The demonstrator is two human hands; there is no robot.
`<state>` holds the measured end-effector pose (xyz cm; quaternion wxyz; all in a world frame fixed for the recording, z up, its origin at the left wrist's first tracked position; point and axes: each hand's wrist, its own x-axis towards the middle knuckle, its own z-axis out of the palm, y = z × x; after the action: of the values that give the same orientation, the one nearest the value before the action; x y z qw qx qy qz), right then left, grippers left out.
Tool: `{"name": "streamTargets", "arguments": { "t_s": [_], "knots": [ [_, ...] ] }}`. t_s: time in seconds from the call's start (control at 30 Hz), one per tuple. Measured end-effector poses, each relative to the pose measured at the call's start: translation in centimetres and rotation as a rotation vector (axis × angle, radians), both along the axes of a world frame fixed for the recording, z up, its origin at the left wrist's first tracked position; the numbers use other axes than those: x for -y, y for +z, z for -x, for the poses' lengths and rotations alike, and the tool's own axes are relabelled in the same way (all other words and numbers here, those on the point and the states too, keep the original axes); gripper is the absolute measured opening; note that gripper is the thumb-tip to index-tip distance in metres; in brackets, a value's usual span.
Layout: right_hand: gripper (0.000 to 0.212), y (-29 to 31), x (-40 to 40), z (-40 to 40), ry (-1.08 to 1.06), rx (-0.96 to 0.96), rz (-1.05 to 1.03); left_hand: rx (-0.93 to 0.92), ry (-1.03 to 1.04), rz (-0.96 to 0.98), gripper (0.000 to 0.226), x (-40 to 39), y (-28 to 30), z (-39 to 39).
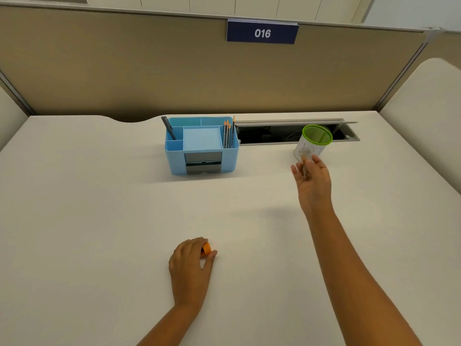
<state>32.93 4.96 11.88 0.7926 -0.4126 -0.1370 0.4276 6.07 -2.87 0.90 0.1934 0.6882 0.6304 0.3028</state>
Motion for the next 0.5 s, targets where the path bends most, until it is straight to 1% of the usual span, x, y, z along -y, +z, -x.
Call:
{"name": "streamTargets", "arguments": {
  "t_s": [0.1, 0.2, 0.4, 0.5],
  "knots": [
    [0.009, 0.5, -1.8, -3.1, -0.079, 0.008, -0.013, -0.014, 0.004, 0.007, 0.03, 0.0, -0.3, 0.1],
    [0.007, 1.0, -3.2, -6.1, -0.112, 0.06, 0.043, -0.019, 0.001, 0.011, 0.035, 0.0, -0.4, 0.1],
    [0.01, 2.5, -5.2, -9.6, -0.18, 0.221, 0.25, -0.034, -0.011, 0.008, 0.033, 0.0, -0.4, 0.2],
    [0.019, 2.2, -6.1, -11.0, -0.211, 0.345, 0.402, -0.039, -0.007, 0.014, 0.039, 0.0, -0.3, 0.2]
  ]
}}
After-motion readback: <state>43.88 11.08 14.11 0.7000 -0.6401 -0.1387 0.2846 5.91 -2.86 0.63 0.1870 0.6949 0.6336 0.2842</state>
